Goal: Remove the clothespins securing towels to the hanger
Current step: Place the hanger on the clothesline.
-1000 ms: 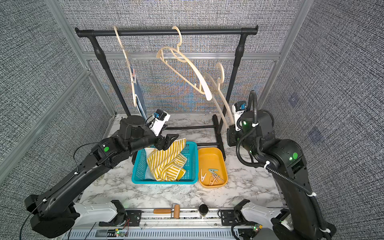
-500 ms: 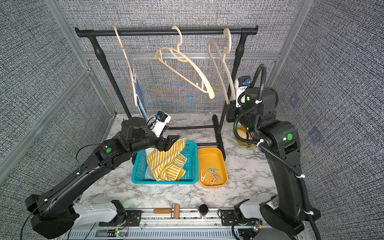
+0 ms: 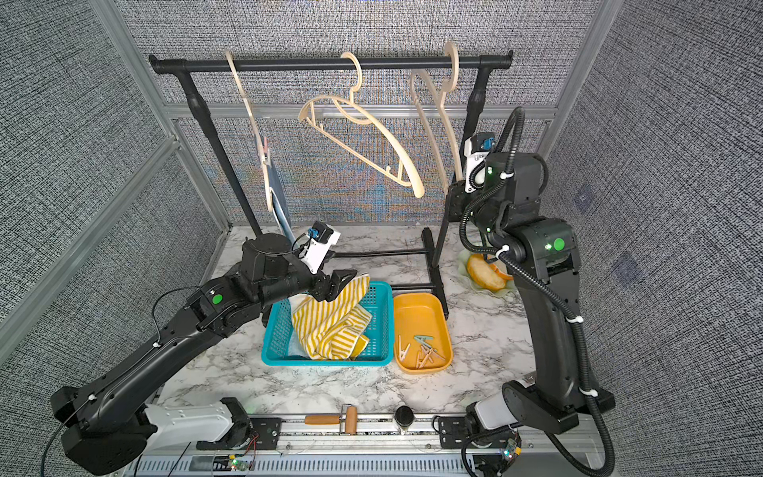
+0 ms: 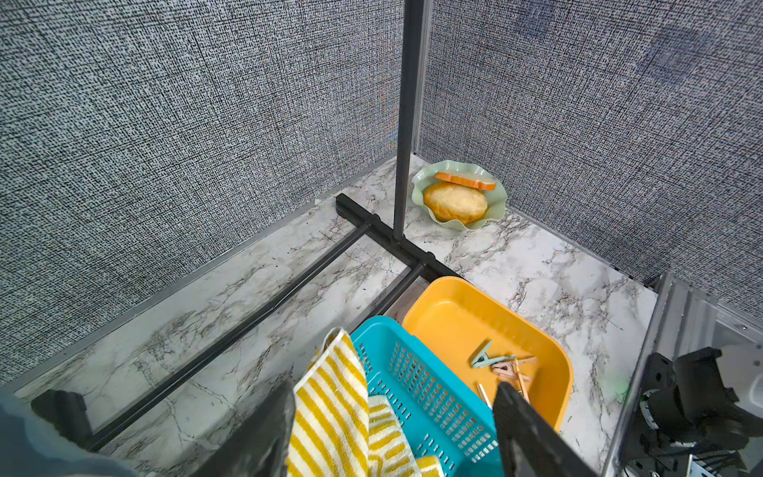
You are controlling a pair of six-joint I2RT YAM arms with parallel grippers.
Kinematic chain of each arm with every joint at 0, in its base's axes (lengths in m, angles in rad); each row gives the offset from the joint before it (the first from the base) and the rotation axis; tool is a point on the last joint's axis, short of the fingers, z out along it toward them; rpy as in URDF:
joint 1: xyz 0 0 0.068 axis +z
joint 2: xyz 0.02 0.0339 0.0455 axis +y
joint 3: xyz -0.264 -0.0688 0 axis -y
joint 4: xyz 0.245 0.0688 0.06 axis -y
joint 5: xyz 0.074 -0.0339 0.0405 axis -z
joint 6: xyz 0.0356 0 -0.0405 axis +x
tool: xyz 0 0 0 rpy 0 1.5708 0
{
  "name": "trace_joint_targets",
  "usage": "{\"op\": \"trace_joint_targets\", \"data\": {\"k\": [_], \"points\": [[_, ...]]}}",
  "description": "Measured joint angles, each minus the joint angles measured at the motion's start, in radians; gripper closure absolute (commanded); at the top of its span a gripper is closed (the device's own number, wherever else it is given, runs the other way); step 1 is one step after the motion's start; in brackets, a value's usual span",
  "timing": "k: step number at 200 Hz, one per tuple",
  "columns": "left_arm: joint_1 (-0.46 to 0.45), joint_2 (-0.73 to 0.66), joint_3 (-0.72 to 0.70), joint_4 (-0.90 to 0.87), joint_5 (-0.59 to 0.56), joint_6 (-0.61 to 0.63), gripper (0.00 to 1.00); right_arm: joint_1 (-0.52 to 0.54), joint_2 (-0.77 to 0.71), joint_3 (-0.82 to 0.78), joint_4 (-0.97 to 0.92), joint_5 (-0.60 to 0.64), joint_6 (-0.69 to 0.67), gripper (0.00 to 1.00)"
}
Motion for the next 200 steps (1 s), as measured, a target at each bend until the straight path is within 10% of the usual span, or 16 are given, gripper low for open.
{"op": "trace_joint_targets", "data": {"k": [116,148,200], "points": [[0.0,0.0,-0.013,-0.001,-0.009,0.0,0.24,-0.047,0.015,-0.057,0.059,-0.098,0.008,1.0],[0.0,-0.006,-0.013,-0.001,-0.016,0.0,0.24,-0.046,-0.015,-0.091,0.075,-0.105,0.013,0.67],[0.0,-0.029,-0.013,-0.005,-0.024,-0.003,0.24,-0.046,-0.101,-0.157,0.068,-0.129,0.022,0.47]]}}
